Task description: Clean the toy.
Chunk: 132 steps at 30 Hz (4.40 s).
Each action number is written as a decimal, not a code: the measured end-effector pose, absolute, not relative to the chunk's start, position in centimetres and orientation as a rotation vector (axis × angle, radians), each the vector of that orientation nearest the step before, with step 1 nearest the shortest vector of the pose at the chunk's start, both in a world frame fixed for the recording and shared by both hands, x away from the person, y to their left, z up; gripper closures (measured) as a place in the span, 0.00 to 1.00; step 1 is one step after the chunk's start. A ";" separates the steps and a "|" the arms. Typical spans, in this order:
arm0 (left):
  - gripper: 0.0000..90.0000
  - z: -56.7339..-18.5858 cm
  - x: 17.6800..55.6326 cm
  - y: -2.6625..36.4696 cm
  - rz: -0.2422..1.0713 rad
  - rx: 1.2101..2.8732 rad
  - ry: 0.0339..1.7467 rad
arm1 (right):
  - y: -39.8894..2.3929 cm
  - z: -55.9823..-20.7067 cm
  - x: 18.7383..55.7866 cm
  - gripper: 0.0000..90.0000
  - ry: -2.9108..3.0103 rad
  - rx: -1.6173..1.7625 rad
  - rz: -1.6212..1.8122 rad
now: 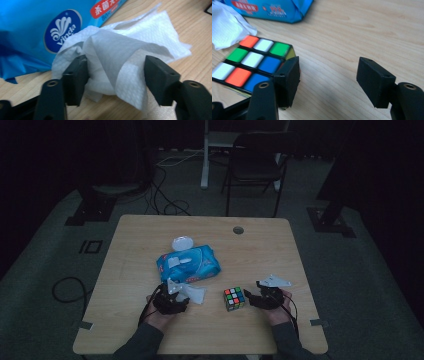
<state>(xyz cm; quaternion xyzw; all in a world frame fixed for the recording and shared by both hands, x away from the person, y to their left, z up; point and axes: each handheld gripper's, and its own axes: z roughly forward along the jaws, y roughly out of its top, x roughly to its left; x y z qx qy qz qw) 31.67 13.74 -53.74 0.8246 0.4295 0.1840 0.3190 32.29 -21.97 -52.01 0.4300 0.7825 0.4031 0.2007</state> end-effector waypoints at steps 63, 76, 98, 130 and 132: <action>0.95 -50.1 32.3 14.5 0.462 2.027 1.018 | -16.2 -54.1 31.6 0.28 2.284 1.090 1.118; 0.95 -50.2 32.6 14.7 0.439 2.024 1.011 | -16.6 -54.2 32.1 0.38 2.298 1.059 1.127; 0.95 -48.5 33.0 14.2 0.436 2.009 0.930 | -15.8 -52.1 32.2 0.38 2.400 0.844 1.149; 0.95 -47.9 33.5 12.1 0.542 2.093 0.870 | -13.9 -52.0 32.2 0.38 2.466 0.764 1.203; 0.95 -48.2 33.5 12.1 0.564 2.117 0.868 | -14.0 -51.8 32.2 0.38 2.462 0.766 1.216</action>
